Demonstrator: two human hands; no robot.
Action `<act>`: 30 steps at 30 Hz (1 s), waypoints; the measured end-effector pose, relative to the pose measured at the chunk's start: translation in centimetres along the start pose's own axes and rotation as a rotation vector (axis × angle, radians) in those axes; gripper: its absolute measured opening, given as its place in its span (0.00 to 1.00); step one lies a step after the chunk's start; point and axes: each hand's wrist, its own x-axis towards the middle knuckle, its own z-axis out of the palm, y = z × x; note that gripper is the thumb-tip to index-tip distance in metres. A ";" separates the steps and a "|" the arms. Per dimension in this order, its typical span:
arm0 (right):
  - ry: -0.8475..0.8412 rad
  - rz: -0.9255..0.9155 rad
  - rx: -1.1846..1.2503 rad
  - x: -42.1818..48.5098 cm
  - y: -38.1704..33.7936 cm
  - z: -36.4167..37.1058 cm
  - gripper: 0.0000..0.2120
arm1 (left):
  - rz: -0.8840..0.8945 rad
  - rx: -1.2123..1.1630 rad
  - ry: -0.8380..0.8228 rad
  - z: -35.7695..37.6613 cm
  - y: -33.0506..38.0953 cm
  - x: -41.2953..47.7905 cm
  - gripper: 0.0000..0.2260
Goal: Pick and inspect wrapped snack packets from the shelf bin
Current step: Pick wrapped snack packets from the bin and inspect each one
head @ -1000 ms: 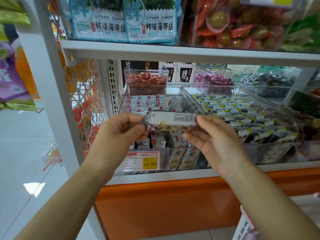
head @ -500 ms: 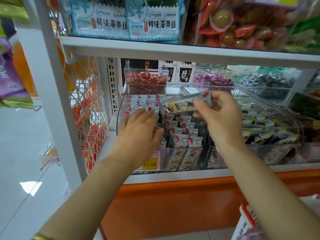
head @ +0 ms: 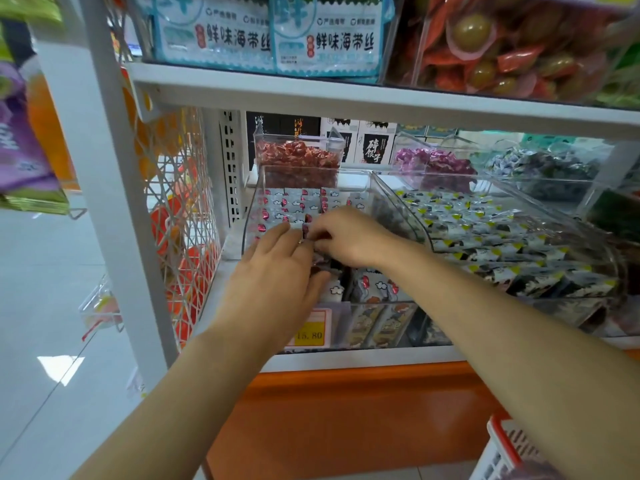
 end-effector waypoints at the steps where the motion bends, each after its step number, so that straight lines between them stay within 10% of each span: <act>1: -0.030 -0.002 -0.017 0.1 0.1 0.0 0.14 | 0.011 0.025 0.011 -0.1 -0.1 0.0 0.23; 9: 0.143 0.034 0.288 1.6 1.4 -1.5 0.13 | 0.038 0.049 0.101 -1.0 -0.6 -0.2 0.21; 17: 0.074 0.000 -0.036 3.6 1.5 0.2 0.05 | 0.044 0.005 0.143 -0.9 -1.1 -0.3 0.17; 25: 0.547 0.097 0.485 -1.5 1.4 -3.3 0.05 | -0.025 -0.070 0.237 -1.3 -0.9 -0.4 0.15; 30: 0.719 0.218 0.919 -7.6 0.6 -3.1 0.04 | -0.141 -0.511 0.263 -2.0 0.5 -0.8 0.20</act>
